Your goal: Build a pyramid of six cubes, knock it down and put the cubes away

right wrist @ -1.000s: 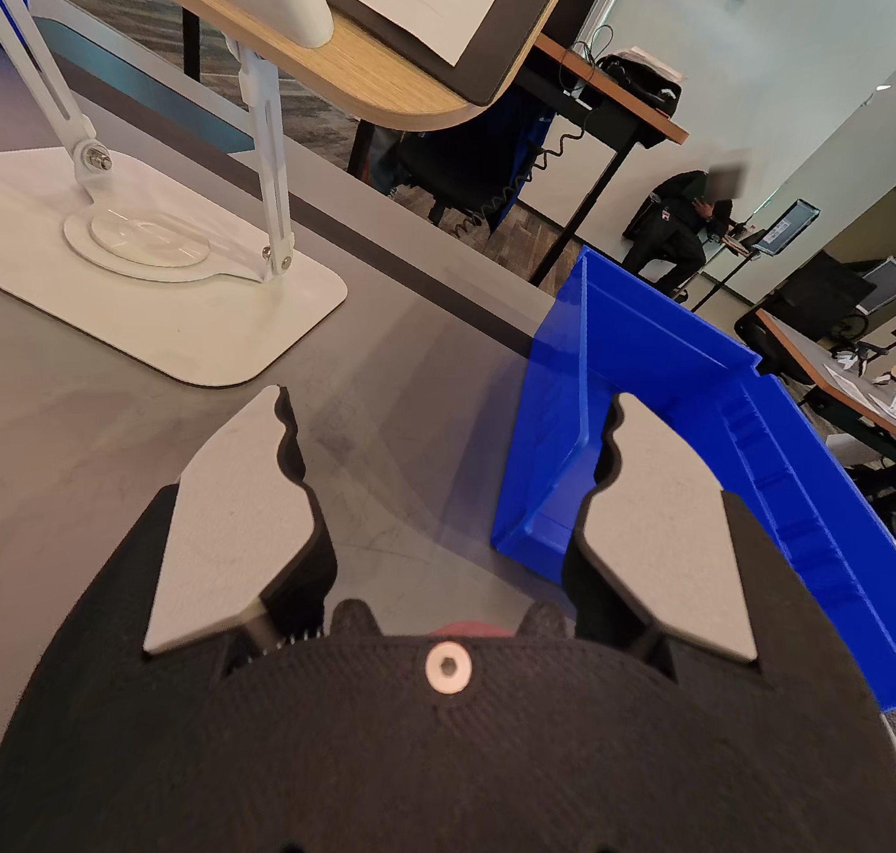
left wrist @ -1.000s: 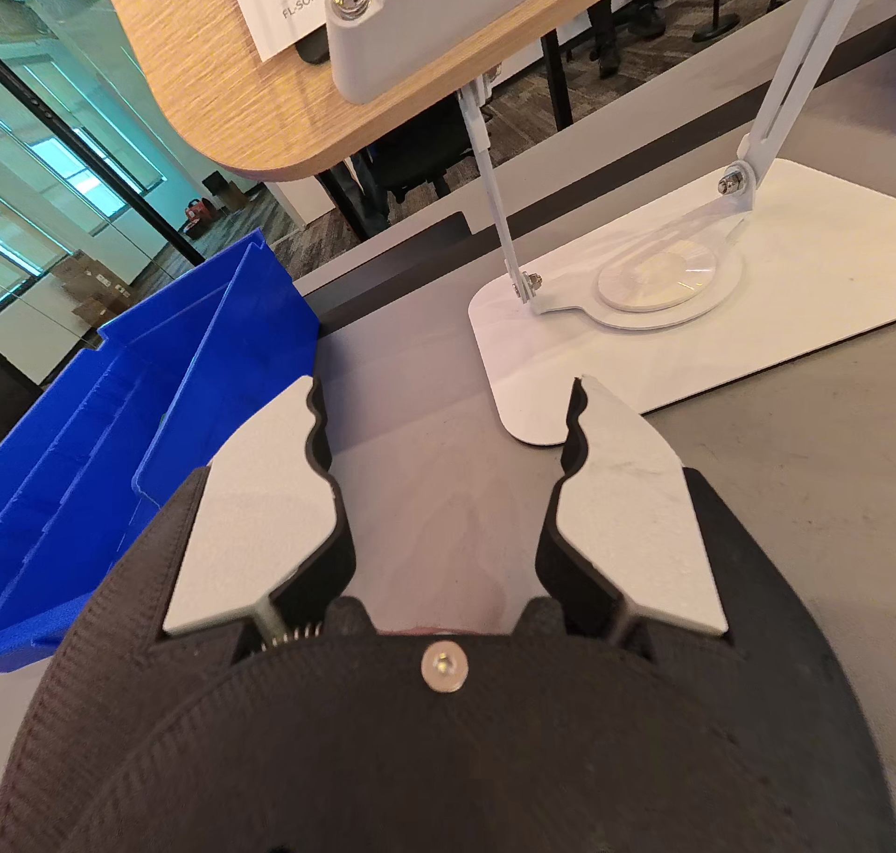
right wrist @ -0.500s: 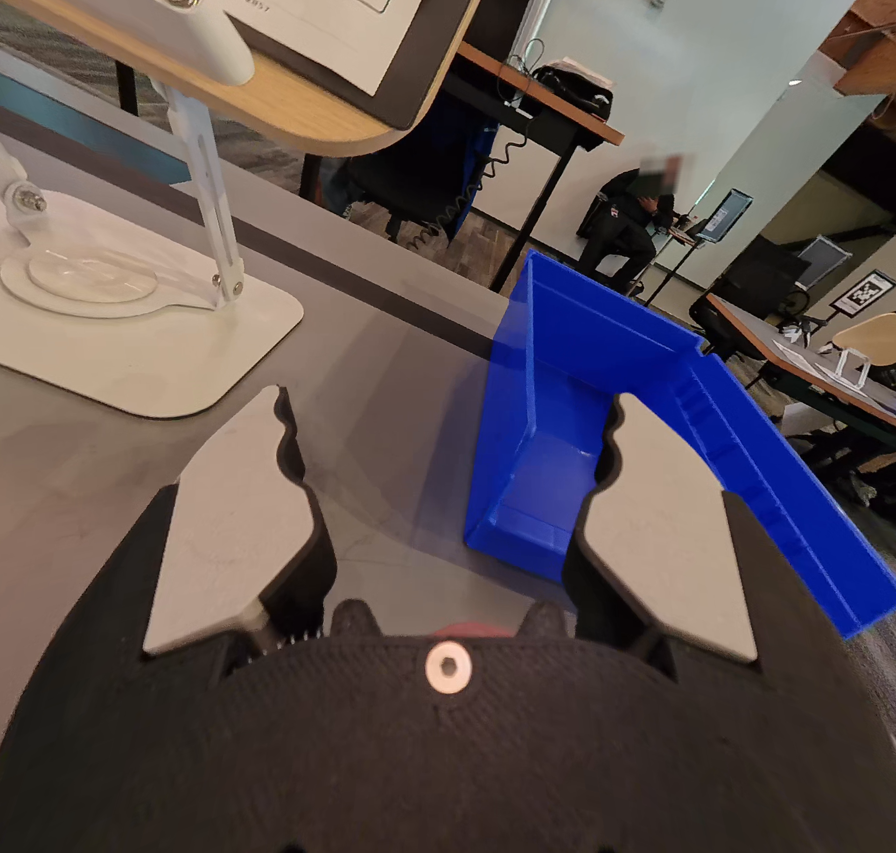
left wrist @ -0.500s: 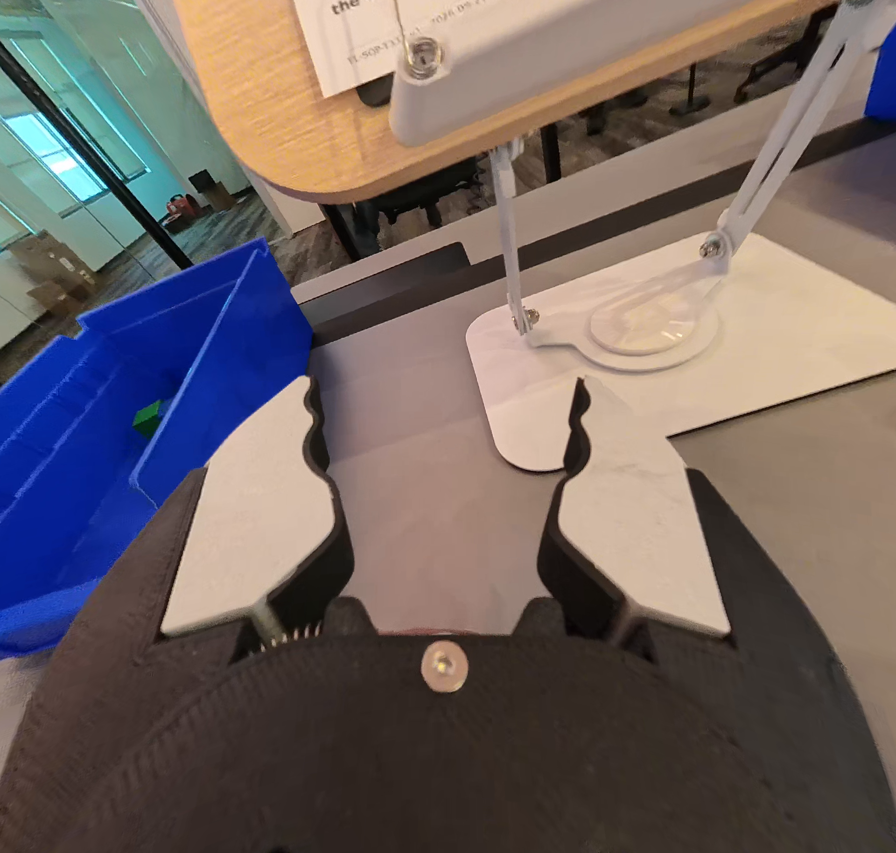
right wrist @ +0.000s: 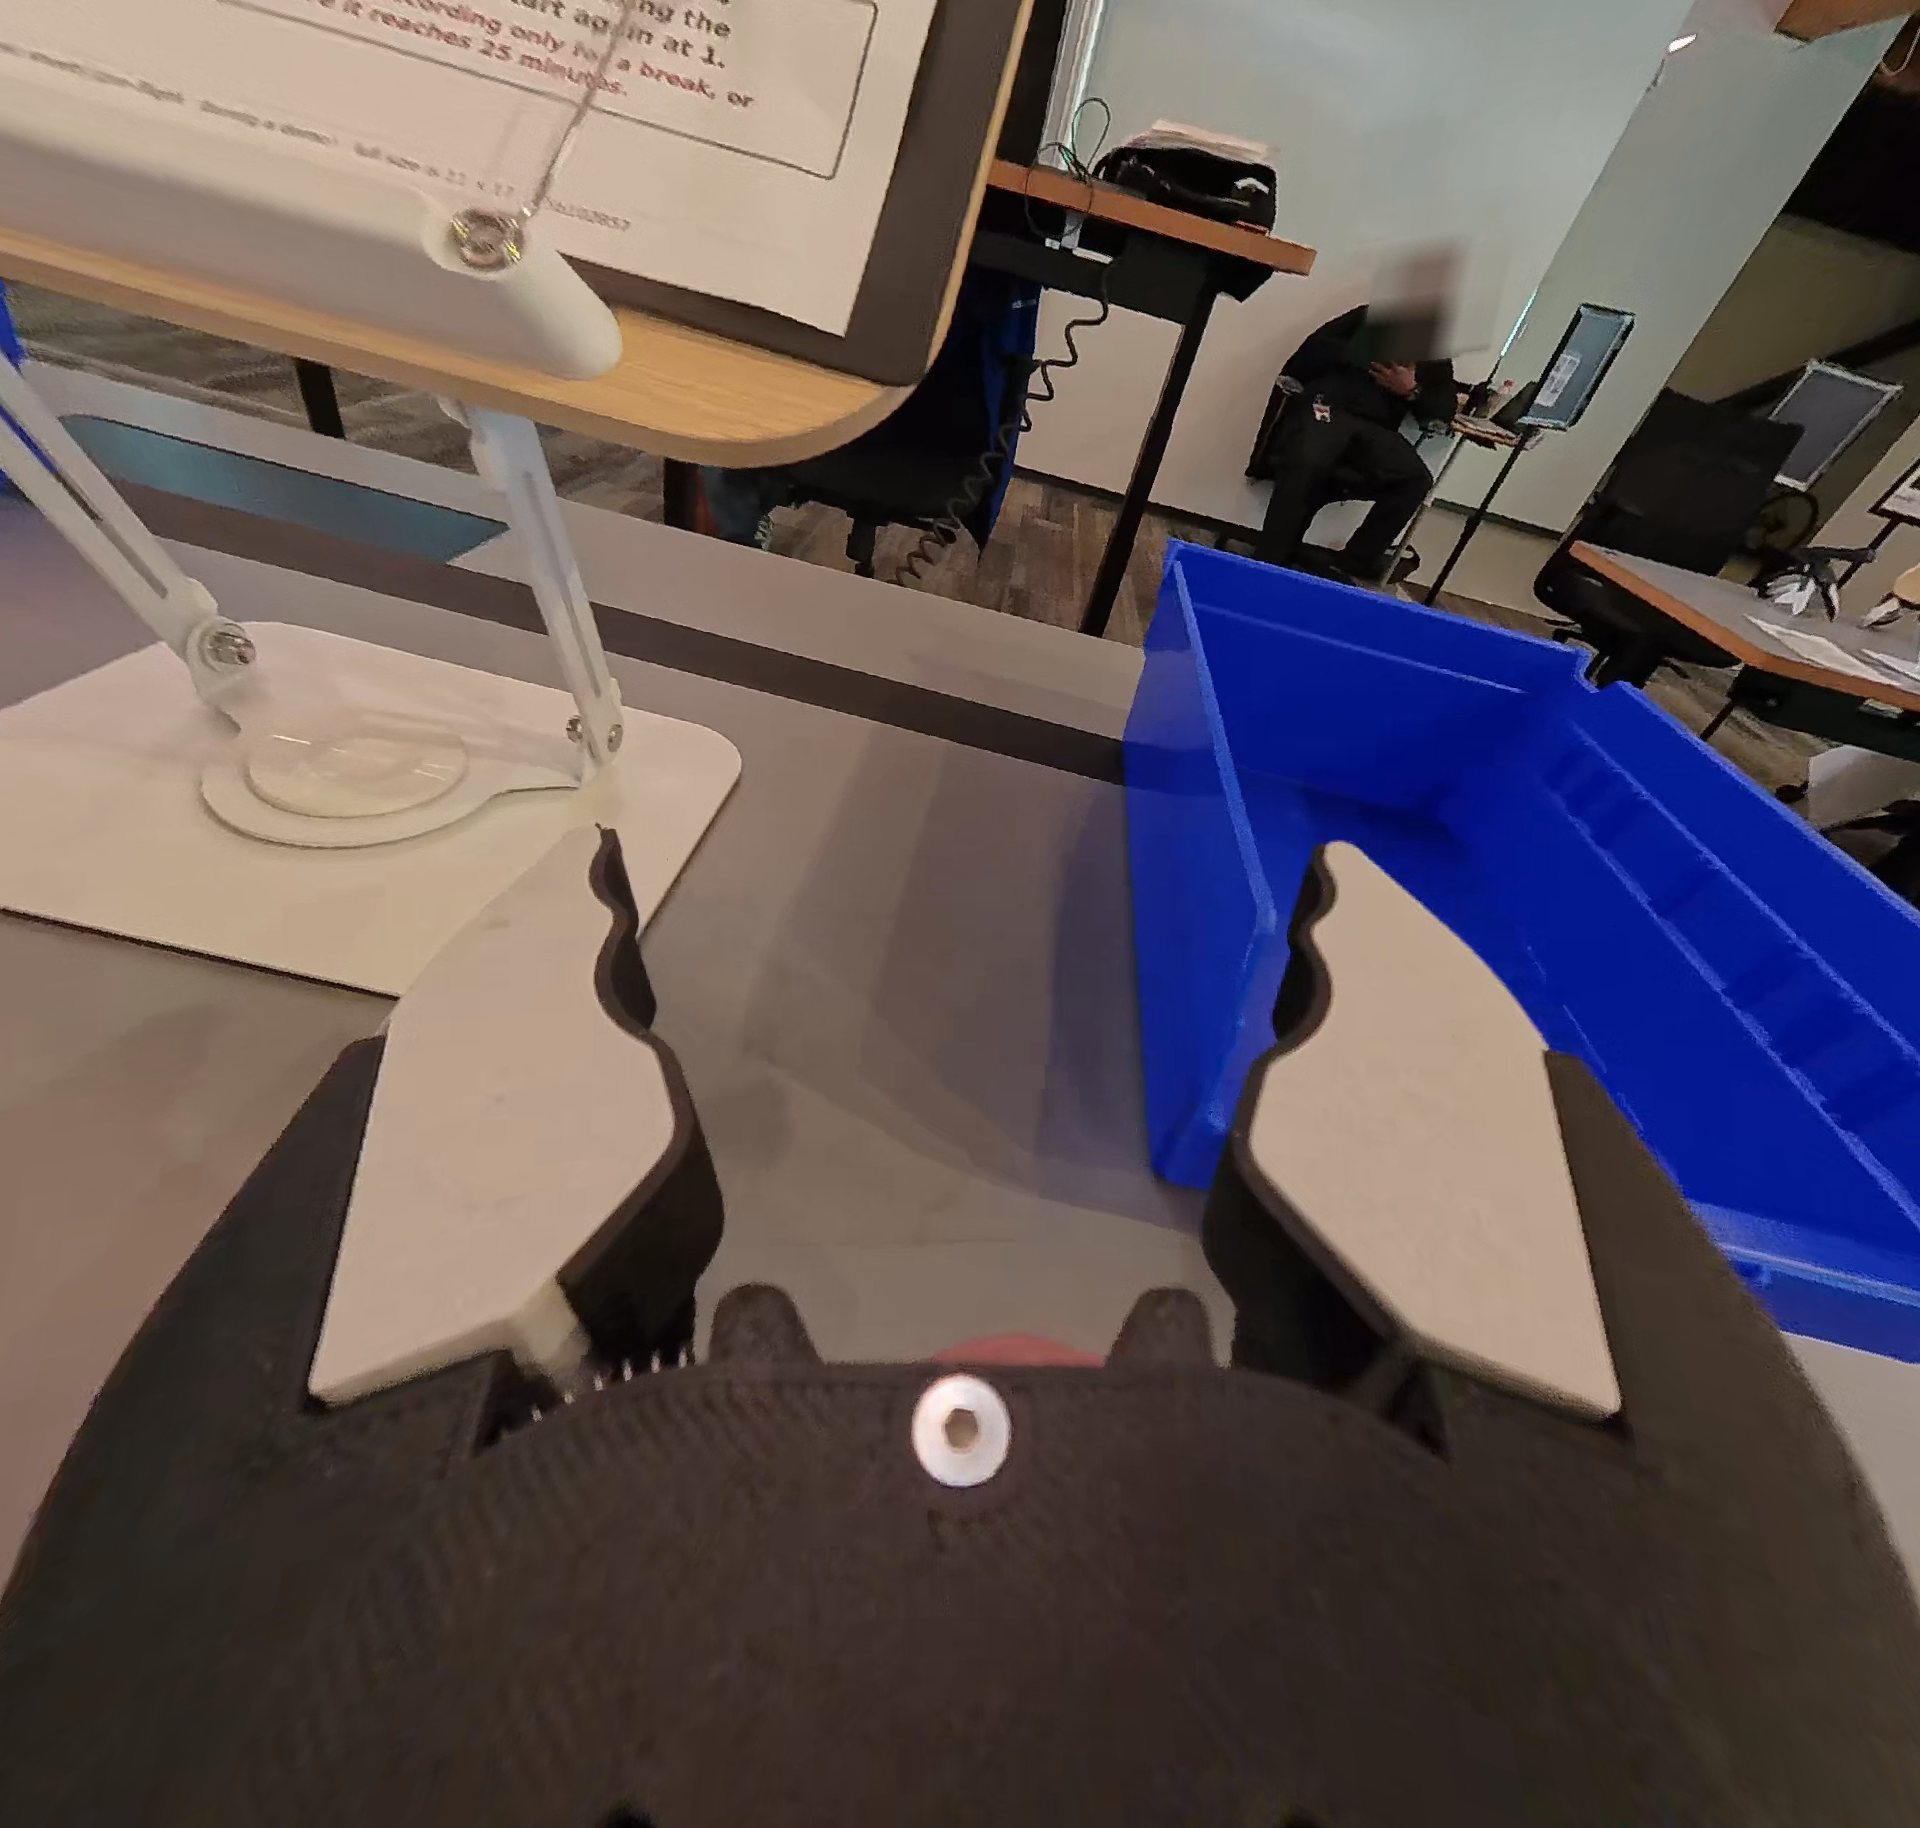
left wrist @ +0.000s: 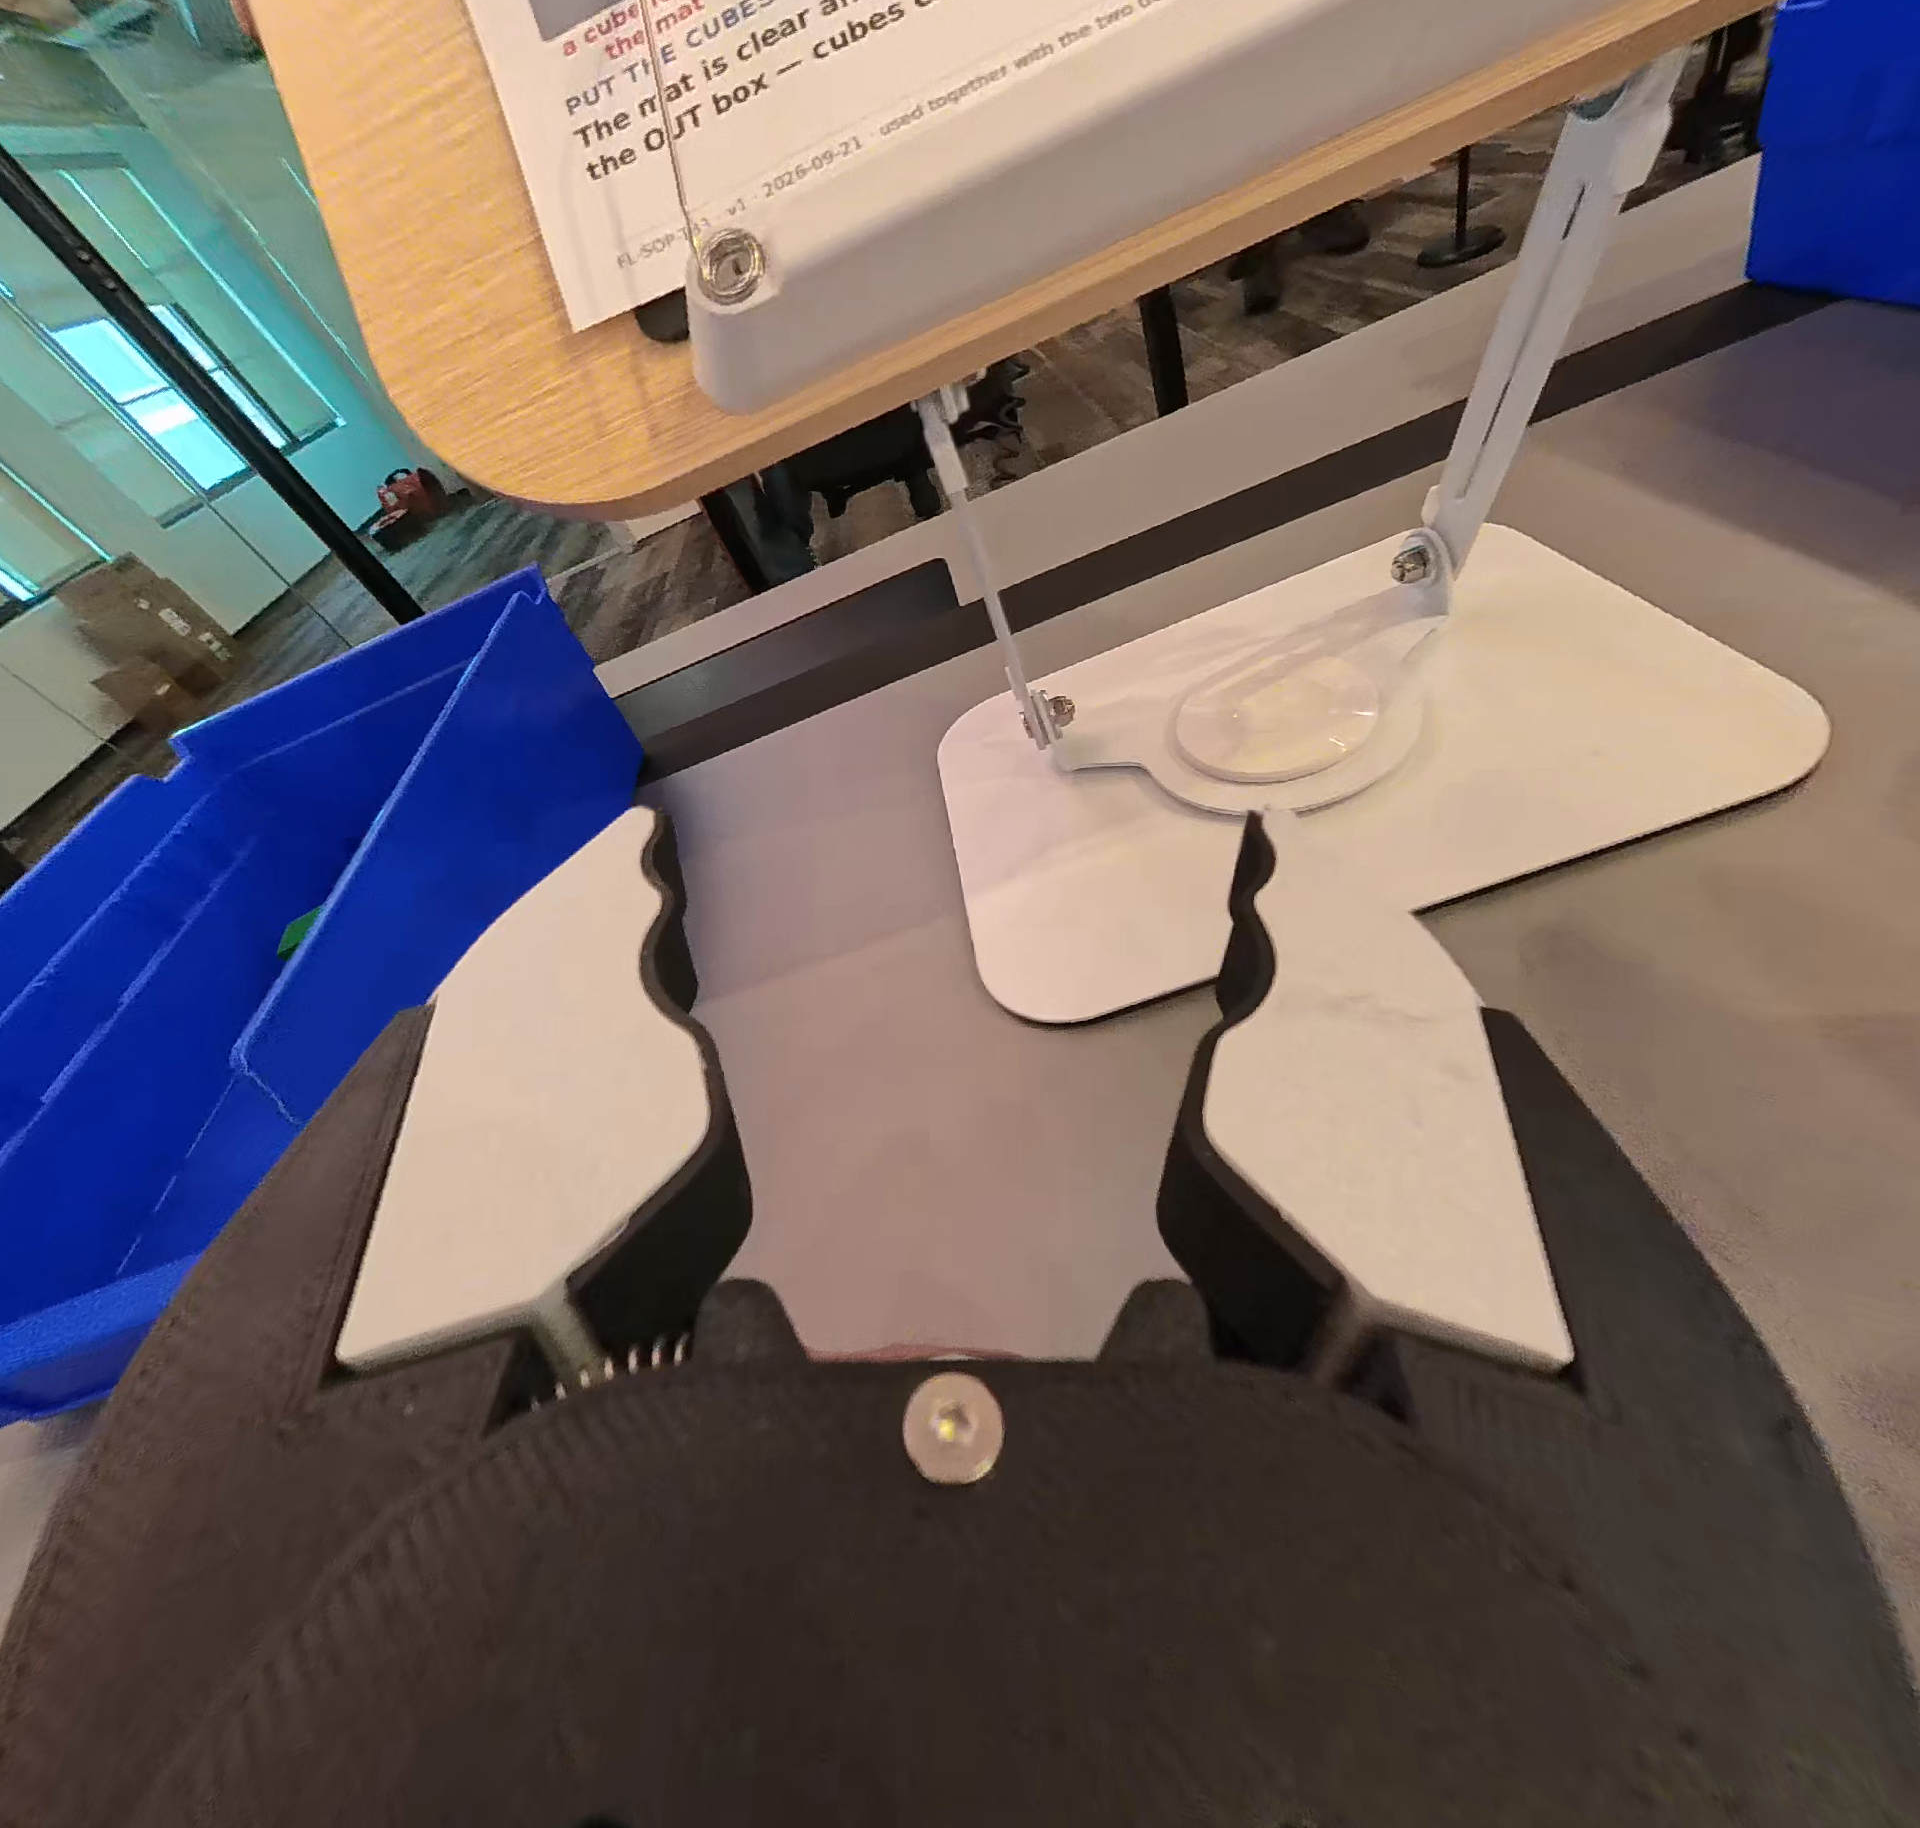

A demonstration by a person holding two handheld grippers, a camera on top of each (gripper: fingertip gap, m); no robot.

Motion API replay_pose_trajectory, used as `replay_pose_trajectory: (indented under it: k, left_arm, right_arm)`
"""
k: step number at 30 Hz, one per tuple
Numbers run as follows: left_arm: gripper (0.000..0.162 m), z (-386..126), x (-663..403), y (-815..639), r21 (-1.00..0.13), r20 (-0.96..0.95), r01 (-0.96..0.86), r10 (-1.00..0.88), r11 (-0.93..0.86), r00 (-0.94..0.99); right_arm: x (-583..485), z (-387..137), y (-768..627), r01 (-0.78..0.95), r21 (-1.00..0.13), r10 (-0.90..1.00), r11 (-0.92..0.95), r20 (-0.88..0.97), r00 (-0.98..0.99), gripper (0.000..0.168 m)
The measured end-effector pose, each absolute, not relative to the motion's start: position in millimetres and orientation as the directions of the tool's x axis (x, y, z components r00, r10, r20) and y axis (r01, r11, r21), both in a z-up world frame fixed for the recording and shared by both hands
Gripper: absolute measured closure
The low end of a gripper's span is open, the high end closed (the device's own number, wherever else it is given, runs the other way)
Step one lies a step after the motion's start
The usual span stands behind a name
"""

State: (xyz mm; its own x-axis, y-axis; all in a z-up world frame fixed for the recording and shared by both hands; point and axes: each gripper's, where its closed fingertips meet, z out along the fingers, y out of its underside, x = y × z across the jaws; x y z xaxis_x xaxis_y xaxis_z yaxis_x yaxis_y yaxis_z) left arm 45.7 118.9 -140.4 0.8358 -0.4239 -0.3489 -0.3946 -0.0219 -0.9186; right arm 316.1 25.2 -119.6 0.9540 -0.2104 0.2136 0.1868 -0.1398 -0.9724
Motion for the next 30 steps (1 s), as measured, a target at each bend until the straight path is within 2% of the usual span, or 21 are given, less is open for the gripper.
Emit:
replay_pose_trajectory:
  k: [10, 21, 30]
  left_arm:
    - [0.063, -144.5, 37.4, 123.9, -0.942, -0.264, -0.327, -0.429, -0.078, 0.864]
    - [0.064, -142.4, 40.1, 121.5, -0.927, -0.321, -0.373, -0.418, -0.047, 0.85]
    - [0.064, -144.2, 34.7, 124.4, -0.939, -0.273, -0.334, -0.421, -0.077, 0.865]
  right_arm:
    - [288.0, -116.1, 31.5, 0.198, -0.973, -0.159, -0.115, 0.215, 0.964, 0.05]
    - [288.6, -117.4, 31.2, 0.201, -0.972, -0.158, -0.12, 0.218, 0.963, 0.05]
    - [286.2, -113.6, 29.5, 0.218, -0.97, -0.161, -0.111, 0.234, 0.959, 0.05]
